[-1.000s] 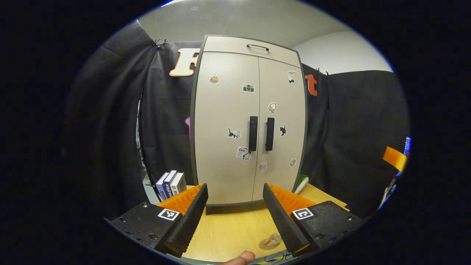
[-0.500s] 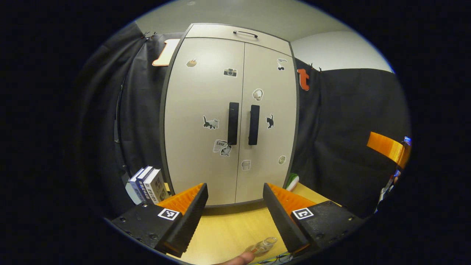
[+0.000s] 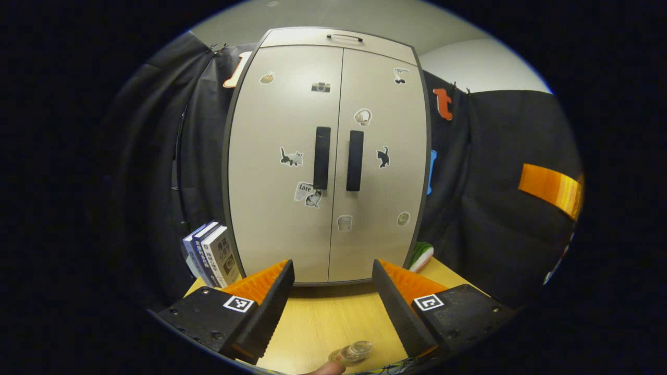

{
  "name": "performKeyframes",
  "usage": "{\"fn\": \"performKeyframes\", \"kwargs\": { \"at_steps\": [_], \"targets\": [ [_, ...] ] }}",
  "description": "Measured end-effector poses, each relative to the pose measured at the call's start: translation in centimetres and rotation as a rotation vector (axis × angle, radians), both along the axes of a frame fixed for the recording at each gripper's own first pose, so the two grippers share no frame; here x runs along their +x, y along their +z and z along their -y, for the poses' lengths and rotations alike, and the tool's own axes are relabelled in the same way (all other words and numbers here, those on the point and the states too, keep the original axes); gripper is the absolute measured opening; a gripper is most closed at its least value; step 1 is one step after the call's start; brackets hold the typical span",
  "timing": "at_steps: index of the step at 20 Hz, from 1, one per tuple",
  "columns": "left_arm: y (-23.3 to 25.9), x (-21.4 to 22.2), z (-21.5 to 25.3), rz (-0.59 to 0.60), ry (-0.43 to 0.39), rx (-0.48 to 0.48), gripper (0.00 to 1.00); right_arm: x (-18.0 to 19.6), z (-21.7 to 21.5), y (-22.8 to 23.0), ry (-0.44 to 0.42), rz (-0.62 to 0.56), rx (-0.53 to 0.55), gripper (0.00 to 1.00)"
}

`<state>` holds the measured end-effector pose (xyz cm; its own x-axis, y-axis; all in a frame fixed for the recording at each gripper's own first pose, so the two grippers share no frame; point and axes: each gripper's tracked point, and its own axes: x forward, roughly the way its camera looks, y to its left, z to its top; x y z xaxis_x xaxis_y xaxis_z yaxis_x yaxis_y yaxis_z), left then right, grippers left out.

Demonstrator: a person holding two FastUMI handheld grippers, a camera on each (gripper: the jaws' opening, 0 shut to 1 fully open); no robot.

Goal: Grasp the bottle in the cabinet with the left hand and place it on the coaster, then close the right door with the right hand and the left door with the left hand.

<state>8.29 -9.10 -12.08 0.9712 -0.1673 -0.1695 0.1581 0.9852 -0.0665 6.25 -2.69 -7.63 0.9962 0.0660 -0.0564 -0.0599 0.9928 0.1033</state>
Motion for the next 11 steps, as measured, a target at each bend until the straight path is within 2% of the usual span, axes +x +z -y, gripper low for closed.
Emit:
{"fn": "performKeyframes", "kwargs": {
  "at_steps": [3, 6, 8, 11],
  "targets": [
    [0.3, -0.3, 1.8, -0.001, 0.063, -0.03, 0.96, 0.0, 1.9, -1.2, 0.014, -0.026, 0.023, 0.93],
    [3.1, -0.3, 3.2, 0.094, 0.129, -0.001, 0.96, -0.6, 3.4, -2.1, 0.049, -0.048, 0.047, 0.93],
    [4.8, -0.3, 3.4, 0.165, 0.18, 0.015, 0.96, -0.9, 4.2, -2.5, 0.087, -0.05, 0.033, 0.93],
    [5.5, -0.7, 4.2, 0.167, 0.222, -0.004, 0.96, -0.7, 6.9, -2.5, 0.084, -0.043, 0.009, 0.93]
  ]
}}
